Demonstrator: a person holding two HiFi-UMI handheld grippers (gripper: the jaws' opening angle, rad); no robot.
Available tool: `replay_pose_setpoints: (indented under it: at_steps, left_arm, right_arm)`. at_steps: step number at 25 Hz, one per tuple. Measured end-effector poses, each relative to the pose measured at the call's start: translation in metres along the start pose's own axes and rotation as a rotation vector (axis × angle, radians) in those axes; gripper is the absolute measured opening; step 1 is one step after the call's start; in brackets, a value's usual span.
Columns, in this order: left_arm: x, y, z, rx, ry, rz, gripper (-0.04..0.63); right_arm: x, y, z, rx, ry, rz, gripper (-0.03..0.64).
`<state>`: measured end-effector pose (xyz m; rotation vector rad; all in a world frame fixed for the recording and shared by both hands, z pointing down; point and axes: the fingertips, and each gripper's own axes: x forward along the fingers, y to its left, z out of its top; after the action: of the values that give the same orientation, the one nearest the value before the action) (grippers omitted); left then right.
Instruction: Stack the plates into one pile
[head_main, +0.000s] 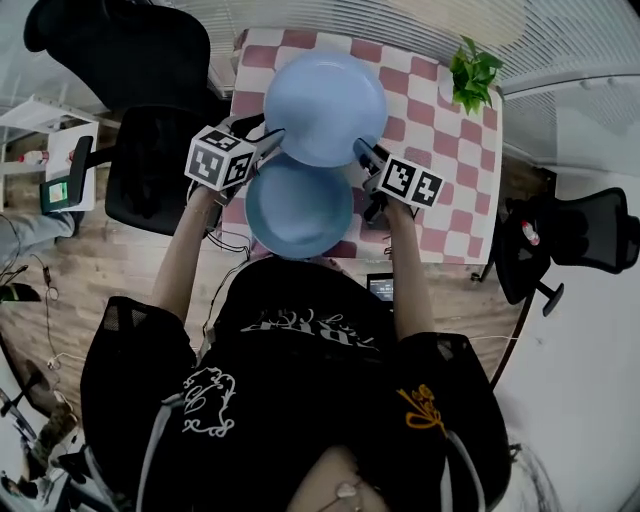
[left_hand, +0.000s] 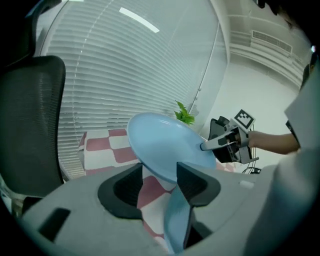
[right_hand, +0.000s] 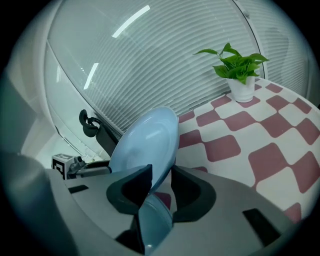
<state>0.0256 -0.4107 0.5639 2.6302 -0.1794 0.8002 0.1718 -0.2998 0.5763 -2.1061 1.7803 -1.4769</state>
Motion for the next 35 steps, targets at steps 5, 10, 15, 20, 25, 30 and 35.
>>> replay_pose_setpoints:
  at_steps: [5,10,15,20,25,30,35]
  left_arm:
    - [-0.034,-0.048,-0.035,-0.037,-0.009,0.062,0.218]
    - [-0.058,-0.088,-0.09,-0.108,0.027,0.137,0.218]
    - [-0.075,-0.119,-0.139,-0.173,0.077,0.198,0.218]
    - [-0.082,-0.136,-0.176,-0.221,0.121,0.221,0.218]
    - [-0.082,-0.146,-0.197,-0.258,0.145,0.231,0.218]
    - [-0.08,-0.141,-0.2,-0.299,0.115,0.253,0.216]
    - [-0.077,-0.138,-0.2,-0.247,0.145,0.274,0.218]
  right_arm:
    - [-0.041,0.009,-0.038,-0.039,0.027,0.017,0.118]
    - [-0.069,0.011,-0.088,-0.081,0.085,0.02,0.115]
    - [-0.086,0.008,-0.136,-0.111,0.161,0.033,0.115]
    - [-0.093,0.003,-0.17,-0.115,0.222,0.034,0.115]
    - [-0.098,-0.002,-0.187,-0.117,0.24,0.036,0.115]
    - [-0.096,-0.004,-0.191,-0.071,0.234,0.066,0.117]
    - [-0.093,-0.005,-0.192,-0.051,0.224,0.067,0.117]
